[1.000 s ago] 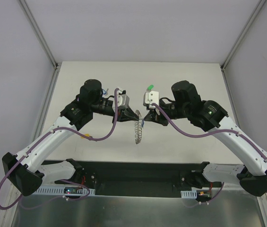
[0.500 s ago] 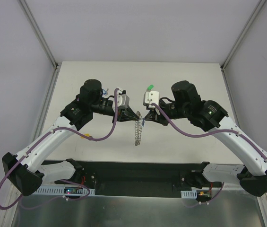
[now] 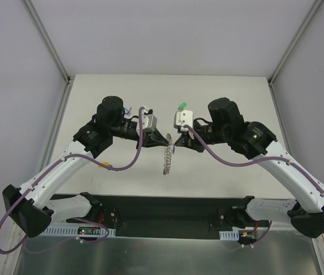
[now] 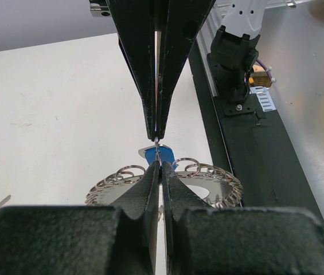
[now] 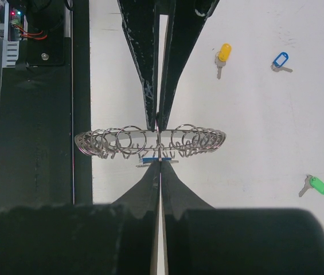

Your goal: Put the keys on the keyring

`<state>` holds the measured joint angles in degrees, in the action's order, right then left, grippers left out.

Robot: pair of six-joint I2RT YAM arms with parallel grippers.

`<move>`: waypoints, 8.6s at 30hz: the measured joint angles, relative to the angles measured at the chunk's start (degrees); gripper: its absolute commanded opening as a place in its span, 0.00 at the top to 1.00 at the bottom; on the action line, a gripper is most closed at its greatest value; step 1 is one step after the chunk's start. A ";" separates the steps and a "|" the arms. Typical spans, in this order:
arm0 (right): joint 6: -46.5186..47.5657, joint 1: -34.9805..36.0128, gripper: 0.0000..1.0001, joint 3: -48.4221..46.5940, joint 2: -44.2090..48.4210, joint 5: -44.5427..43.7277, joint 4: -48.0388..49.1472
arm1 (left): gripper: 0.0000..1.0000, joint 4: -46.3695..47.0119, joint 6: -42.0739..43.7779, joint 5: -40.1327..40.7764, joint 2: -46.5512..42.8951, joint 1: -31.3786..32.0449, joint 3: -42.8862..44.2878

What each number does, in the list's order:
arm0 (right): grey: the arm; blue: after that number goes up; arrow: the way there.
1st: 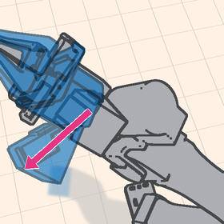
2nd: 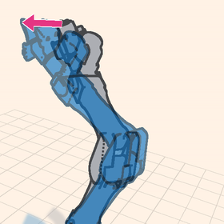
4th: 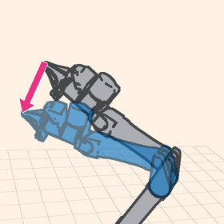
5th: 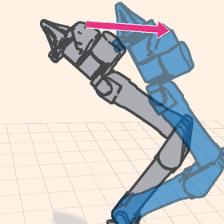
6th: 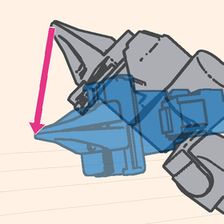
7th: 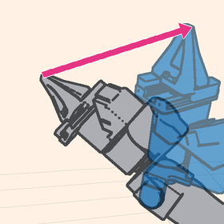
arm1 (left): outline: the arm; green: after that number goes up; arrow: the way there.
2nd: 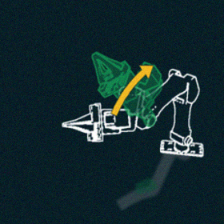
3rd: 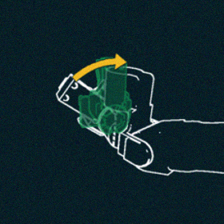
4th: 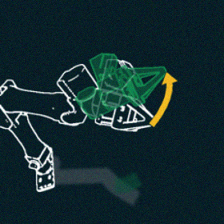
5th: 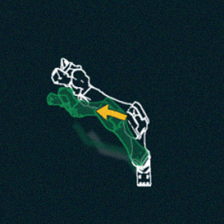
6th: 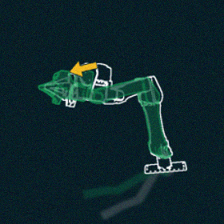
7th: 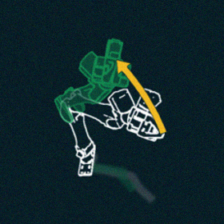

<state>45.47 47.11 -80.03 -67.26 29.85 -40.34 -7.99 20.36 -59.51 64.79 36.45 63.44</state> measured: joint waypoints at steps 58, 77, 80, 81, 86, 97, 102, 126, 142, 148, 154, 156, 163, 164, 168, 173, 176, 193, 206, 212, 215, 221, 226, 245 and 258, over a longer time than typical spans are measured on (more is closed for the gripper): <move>0.02 1.79 0.99 0.00 -0.66 0.11 1.49 | 1.00 0.83 -2.05 -1.46 1.46 0.28 0.02; 1.84 2.27 0.94 0.00 -0.74 -2.78 1.40 | 1.00 2.97 -6.40 4.37 0.11 0.37 -1.57; 1.86 2.27 0.94 0.00 -0.74 -2.91 1.38 | 1.00 3.06 -6.43 4.59 -0.42 0.37 -2.01; 1.86 2.27 0.93 0.00 -0.74 -2.99 1.29 | 1.00 3.08 -6.43 4.59 -0.59 0.37 -2.19; 1.84 2.29 0.92 0.00 -0.81 -3.28 1.01 | 1.00 3.15 -6.43 4.68 -0.96 0.37 -2.60; 1.92 2.34 0.99 0.00 -1.03 -3.26 1.01 | 1.00 5.01 -8.76 6.78 -1.62 0.37 -3.32; 1.99 2.34 0.99 0.00 -1.07 -3.26 1.01 | 1.00 6.36 -10.62 7.56 -1.62 0.37 -3.41; 2.16 2.34 0.99 -0.35 -2.93 -5.44 0.94 | 1.00 33.97 -24.61 17.86 -9.29 0.39 -21.33; 1.99 2.43 0.99 -5.79 -5.55 -5.97 -2.84 | 0.82 42.69 -28.37 23.63 -12.68 0.31 -27.61; 1.90 2.49 0.99 -7.13 -7.28 -6.47 -4.55 | 0.73 40.46 -27.23 23.58 -13.62 -0.35 -27.82; -6.60 -2.23 0.60 3.13 -7.37 -9.03 -0.28 | 0.54 32.17 -23.87 23.98 -13.22 -1.29 -27.78; -10.32 -4.35 0.55 9.38 -7.37 -11.02 0.94 | 0.50 28.89 -23.23 23.96 -11.96 -1.29 -27.78; -23.12 -5.84 0.54 24.85 -7.19 -16.52 4.79 | 0.42 20.24 -22.84 25.64 -7.39 0.22 -27.69; -25.46 -6.19 0.53 26.95 -7.02 -17.38 5.90 | 0.41 19.61 -22.91 26.16 -6.88 1.16 -27.67; -32.83 -7.21 0.53 34.16 -5.73 -19.63 11.30 | 0.37 18.08 -23.98 28.61 -3.17 5.31 -27.02; -36.81 -7.28 0.55 39.60 -5.55 -20.00 16.41 | 0.34 17.68 -26.25 32.02 1.20 7.45 -26.21; -37.59 -7.26 0.58 40.35 -6.03 -19.98 18.47 | 0.33 16.98 -27.52 33.73 2.47 7.45 -25.73; -37.09 -2.84 0.82 40.15 -13.33 -20.26 22.34 | 0.32 14.51 -28.96 36.63 3.69 7.45 -24.20; -33.51 -0.07 0.99 33.18 -13.35 -23.30 16.00 | 0.32 12.94 -28.33 39.06 2.75 7.23 -23.39; -28.28 0.15 0.99 25.86 -13.31 -22.99 12.52 | 0.33 13.33 -28.28 39.69 -1.86 2.95 -23.63; -26.05 0.24 0.99 21.77 -16.72 -21.42 12.48 | 0.32 14.03 -28.83 40.22 -3.91 -0.85 -25.09; -22.62 0.59 0.96 14.67 -28.81 -18.32 13.42 | 0.32 13.14 -29.35 40.63 -9.25 -5.22 -29.90; -21.55 0.61 0.68 12.11 -32.44 -18.12 13.27 | 0.31 12.00 -29.35 40.50 -11.08 -5.40 -30.60; -20.96 -3.39 0.70 20.31 -25.75 -16.20 16.61 | 0.31 11.45 -29.31 35.63 -2.58 -5.40 -29.51; -15.80 -3.37 0.72 21.29 -30.69 -11.89 22.75 | 0.30 10.45 -29.31 34.36 -2.43 -5.40 -28.89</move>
<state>29.67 43.75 -58.74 -97.95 17.96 -17.58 2.46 -8.95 -25.15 62.37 31.05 34.54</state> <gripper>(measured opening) 0.286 0.694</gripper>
